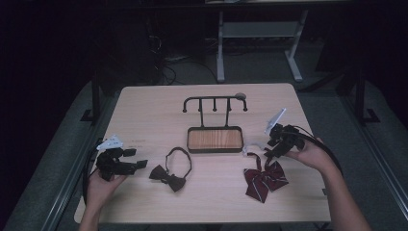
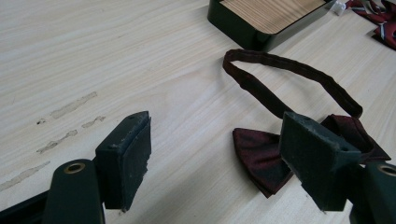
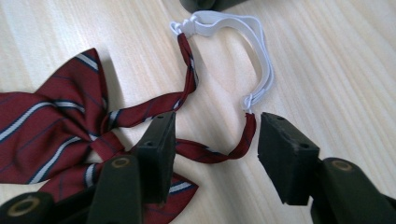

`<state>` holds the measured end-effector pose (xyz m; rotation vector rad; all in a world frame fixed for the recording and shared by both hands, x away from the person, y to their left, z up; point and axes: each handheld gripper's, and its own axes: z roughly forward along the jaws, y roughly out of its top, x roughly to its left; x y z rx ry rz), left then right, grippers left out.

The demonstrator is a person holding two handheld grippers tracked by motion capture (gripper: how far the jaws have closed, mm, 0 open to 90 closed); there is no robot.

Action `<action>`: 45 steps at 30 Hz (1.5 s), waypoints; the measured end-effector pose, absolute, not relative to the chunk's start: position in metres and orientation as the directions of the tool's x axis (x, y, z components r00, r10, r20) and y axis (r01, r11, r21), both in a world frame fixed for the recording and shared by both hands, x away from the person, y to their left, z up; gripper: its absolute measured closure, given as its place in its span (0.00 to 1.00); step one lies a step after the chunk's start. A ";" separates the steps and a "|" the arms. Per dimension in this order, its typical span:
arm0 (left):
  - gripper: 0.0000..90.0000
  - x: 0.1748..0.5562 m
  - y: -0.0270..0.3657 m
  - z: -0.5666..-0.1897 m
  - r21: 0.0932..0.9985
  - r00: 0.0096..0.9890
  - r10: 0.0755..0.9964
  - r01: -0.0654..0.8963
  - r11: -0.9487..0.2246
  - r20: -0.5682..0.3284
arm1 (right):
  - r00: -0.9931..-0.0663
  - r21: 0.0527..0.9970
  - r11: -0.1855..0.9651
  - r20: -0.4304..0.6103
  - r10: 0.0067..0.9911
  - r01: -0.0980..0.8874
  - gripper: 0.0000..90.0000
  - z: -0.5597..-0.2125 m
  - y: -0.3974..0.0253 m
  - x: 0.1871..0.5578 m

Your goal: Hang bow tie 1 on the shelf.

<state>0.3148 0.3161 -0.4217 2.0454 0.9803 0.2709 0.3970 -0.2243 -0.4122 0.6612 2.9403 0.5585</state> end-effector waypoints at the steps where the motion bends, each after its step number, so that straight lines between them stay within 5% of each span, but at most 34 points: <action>1: 0.28 0.315 0.316 -0.422 0.762 0.672 0.725 0.545 -0.349 -0.148 | -0.905 0.359 0.844 0.005 0.425 0.399 0.53 -0.414 -0.223 0.398; 45: 0.28 0.315 0.315 -0.422 0.756 0.678 0.720 0.547 -0.359 -0.148 | -0.901 0.238 0.874 0.016 0.433 0.424 0.96 -0.439 -0.215 0.421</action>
